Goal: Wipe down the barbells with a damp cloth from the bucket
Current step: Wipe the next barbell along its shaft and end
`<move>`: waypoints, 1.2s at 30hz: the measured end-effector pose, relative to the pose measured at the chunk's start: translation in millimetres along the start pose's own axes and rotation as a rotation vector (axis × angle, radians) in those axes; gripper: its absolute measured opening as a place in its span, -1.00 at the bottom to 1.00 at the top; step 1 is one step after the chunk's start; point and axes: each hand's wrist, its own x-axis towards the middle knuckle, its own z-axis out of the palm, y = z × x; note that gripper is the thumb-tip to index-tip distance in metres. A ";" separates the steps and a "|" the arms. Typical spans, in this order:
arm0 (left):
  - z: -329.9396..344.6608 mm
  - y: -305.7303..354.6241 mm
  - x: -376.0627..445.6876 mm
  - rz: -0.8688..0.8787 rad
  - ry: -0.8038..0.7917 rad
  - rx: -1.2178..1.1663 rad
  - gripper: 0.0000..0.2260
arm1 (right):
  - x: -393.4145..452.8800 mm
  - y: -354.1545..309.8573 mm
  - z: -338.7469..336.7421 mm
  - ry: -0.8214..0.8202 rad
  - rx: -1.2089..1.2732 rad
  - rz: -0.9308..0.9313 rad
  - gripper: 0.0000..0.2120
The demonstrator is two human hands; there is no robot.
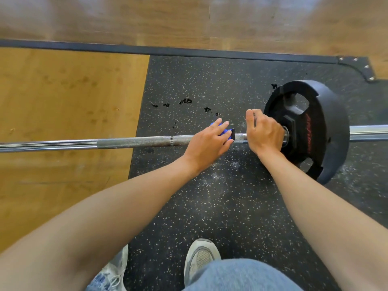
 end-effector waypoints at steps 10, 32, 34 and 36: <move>14.8 3.4 -14.8 -0.018 0.009 0.005 -0.49 | -10.8 -0.8 -4.6 0.016 0.033 0.009 -0.39; 32.9 14.4 13.6 -0.029 0.056 0.157 -0.50 | 24.5 -4.8 1.9 0.022 0.106 -0.051 -0.49; 43.9 22.7 39.0 0.021 0.045 0.152 -0.55 | 34.2 -4.5 3.2 0.010 0.136 -0.060 -0.48; 46.0 19.2 50.8 0.014 0.032 0.129 -0.57 | 46.0 -3.5 4.7 -0.015 0.172 -0.057 -0.48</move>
